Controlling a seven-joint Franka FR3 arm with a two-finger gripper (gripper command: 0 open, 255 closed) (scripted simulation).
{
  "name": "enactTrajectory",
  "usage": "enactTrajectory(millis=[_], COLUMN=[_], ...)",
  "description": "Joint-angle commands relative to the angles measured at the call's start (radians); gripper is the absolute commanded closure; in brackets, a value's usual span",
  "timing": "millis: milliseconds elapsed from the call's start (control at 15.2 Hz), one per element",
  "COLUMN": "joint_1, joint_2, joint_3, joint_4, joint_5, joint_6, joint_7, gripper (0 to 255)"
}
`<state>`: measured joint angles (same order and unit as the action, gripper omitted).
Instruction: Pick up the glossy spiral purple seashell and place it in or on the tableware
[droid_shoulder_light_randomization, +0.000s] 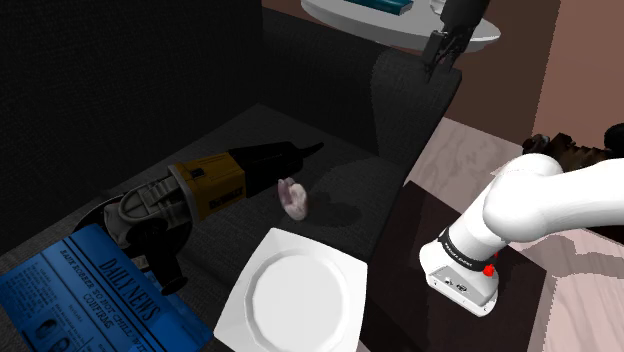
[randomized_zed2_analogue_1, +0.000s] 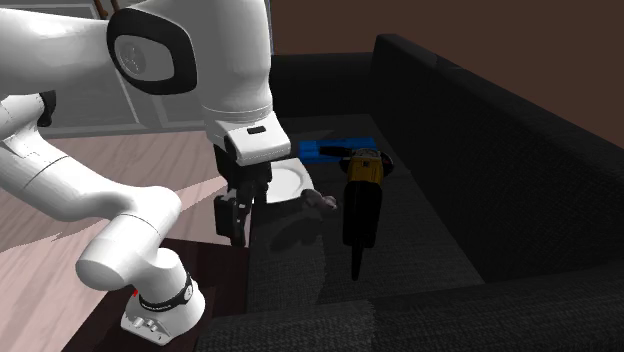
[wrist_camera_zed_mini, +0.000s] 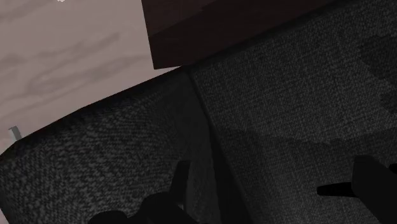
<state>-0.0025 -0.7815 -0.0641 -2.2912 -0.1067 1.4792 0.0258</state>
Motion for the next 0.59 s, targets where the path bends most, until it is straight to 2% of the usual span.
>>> enactTrajectory(millis=[0, 528], joint_1=[0.0, 0.048], joint_2=[0.0, 0.041], joint_3=[0.0, 0.109], joint_4=[0.0, -0.131], joint_5=[0.0, 0.142], joint_6=[0.0, 0.152], joint_7=[0.0, 0.168], gripper=[0, 0])
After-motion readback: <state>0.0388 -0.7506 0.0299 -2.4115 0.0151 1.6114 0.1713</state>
